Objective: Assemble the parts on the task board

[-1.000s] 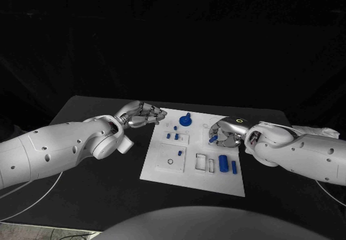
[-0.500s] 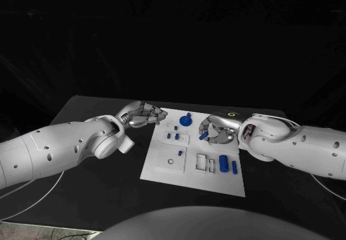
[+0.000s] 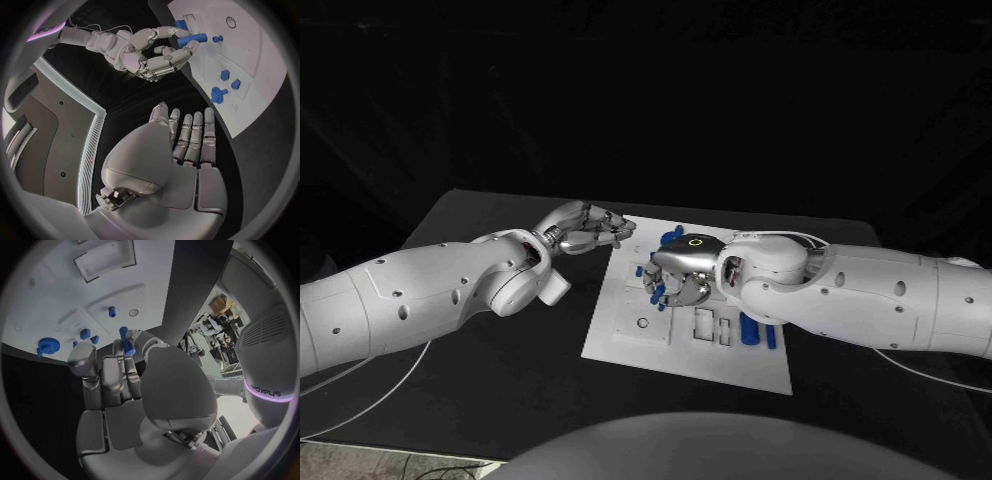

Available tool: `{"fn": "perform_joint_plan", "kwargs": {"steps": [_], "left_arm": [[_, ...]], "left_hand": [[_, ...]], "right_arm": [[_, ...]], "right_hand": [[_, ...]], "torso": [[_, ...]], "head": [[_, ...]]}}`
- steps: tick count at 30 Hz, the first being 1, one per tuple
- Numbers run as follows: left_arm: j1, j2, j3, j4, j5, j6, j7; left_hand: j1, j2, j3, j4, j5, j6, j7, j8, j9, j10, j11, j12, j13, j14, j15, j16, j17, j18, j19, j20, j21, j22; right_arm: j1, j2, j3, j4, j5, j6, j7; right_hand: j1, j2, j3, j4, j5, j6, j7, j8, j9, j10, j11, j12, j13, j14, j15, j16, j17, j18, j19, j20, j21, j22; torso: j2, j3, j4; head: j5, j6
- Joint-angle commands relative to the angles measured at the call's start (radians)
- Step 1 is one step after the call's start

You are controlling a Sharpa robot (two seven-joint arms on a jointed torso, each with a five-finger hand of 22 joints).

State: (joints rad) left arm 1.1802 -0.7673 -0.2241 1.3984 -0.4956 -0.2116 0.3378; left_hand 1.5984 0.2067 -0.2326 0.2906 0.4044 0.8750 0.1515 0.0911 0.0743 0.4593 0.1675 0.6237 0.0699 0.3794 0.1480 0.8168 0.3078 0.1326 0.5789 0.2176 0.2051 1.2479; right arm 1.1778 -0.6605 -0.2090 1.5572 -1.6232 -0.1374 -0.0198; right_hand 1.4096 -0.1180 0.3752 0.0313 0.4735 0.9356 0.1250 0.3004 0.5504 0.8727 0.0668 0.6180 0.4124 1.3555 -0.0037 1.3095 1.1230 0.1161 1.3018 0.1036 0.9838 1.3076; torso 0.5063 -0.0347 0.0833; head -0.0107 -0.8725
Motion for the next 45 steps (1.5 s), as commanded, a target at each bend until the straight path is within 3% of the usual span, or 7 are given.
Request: {"fn": "perform_joint_plan", "kwargs": {"steps": [1, 21, 38, 45], "left_arm": [[0.0, 0.001, 0.001, 0.002, 0.005, -0.016, 0.027], [0.0, 0.004, 0.001, -0.002, 0.006, 0.001, 0.024], [-0.001, 0.009, 0.001, -0.006, 0.006, 0.014, 0.021], [-0.003, 0.013, 0.001, -0.01, 0.006, 0.019, 0.019]], "left_hand": [[0.003, 0.003, -0.006, 0.002, 0.003, -0.007, 0.002, 0.003, 0.0, -0.01, 0.0, 0.006, -0.002, -0.008, 0.002, 0.004, -0.001, -0.001, 0.001, 0.003, -0.005, 0.002], [0.005, 0.006, -0.006, 0.002, 0.004, -0.008, 0.01, 0.004, 0.0, -0.013, -0.003, 0.009, -0.001, -0.015, 0.001, 0.005, -0.005, 0.001, 0.0, 0.003, -0.008, 0.003], [0.006, 0.007, -0.006, 0.002, 0.005, -0.008, 0.01, 0.004, 0.0, -0.013, -0.003, 0.01, -0.002, -0.015, 0.001, 0.006, -0.005, 0.001, 0.0, 0.003, -0.008, 0.003], [0.007, 0.008, -0.005, 0.002, 0.005, -0.008, 0.01, 0.004, 0.0, -0.014, -0.002, 0.01, -0.002, -0.016, 0.001, 0.007, -0.006, 0.001, 0.0, 0.003, -0.009, 0.003]], "right_arm": [[-0.003, 0.016, 0.0, -0.005, -0.069, 0.061, -0.031], [-0.076, 0.097, 0.0, -0.023, -0.294, -0.007, -0.062], [-0.115, 0.106, 0.0, -0.033, -0.316, -0.028, -0.072], [-0.119, 0.103, 0.0, -0.035, -0.317, -0.017, -0.074]], "right_hand": [[0.0, 0.004, 0.003, -0.001, -0.004, -0.007, 0.001, -0.006, -0.001, 0.004, 0.001, -0.004, 0.0, -0.007, 0.002, -0.006, -0.001, -0.002, -0.005, 0.0, -0.003, 0.113], [-0.006, -0.004, 0.01, -0.011, 0.0, -0.002, -0.004, -0.015, 0.0, 0.037, -0.007, -0.006, 0.001, -0.009, -0.001, -0.009, -0.004, 0.0, -0.011, -0.004, -0.008, 0.112], [-0.01, -0.007, 0.011, -0.013, -0.008, 0.0, -0.007, -0.02, -0.001, 0.044, -0.01, -0.007, 0.004, -0.009, -0.003, -0.01, -0.007, 0.001, -0.013, -0.006, -0.01, 0.111], [-0.009, -0.009, 0.013, -0.017, -0.01, -0.002, -0.009, -0.024, -0.001, 0.044, -0.011, -0.009, 0.004, -0.011, -0.005, -0.012, -0.009, 0.001, -0.015, -0.007, -0.012, 0.111]], "torso": [[0.0, 0.0003, 0.0], [0.0, -0.0004, -0.002], [0.0, 0.0003, -0.0023], [0.0, -0.0008, -0.0016]], "head": [[0.008, 0.0], [0.019, 0.0], [0.028, 0.0], [0.023, 0.0]]}}
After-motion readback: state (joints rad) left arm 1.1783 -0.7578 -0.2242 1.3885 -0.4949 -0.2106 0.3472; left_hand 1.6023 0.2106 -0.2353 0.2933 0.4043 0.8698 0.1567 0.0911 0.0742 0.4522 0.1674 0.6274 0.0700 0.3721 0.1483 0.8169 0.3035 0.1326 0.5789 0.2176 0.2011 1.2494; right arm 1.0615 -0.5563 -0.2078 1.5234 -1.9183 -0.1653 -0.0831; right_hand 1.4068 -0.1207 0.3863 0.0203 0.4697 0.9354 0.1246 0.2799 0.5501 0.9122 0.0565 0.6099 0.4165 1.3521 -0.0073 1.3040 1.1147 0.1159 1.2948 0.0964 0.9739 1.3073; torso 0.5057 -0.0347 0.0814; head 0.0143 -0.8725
